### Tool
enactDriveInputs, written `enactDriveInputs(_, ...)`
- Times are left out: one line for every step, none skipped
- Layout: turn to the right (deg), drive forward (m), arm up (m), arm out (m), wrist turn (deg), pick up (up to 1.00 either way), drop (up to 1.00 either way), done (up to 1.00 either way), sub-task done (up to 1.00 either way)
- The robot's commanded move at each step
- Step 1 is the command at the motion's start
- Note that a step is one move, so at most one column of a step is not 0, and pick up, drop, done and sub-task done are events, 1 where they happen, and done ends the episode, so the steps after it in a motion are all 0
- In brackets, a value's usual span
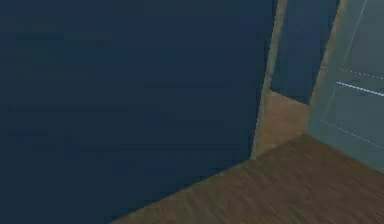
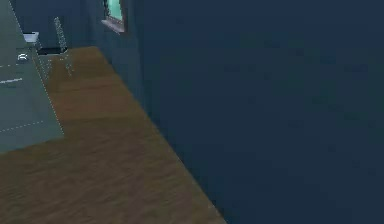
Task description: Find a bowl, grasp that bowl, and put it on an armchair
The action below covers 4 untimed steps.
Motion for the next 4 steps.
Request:
enactDriveInputs(45.0,0.0,0.0,0.0,0.0,0.0,0.0,0.0,0.0)
enactDriveInputs(18.0,0.0,0.0,0.0,0.0,0.0,0.0,0.0,0.0)
enactDriveInputs(0.0,1.0,0.0,0.0,0.0,0.0,0.0,0.0,0.0)
enactDriveInputs(0.0,1.0,0.0,0.0,0.0,0.0,0.0,0.0,0.0)
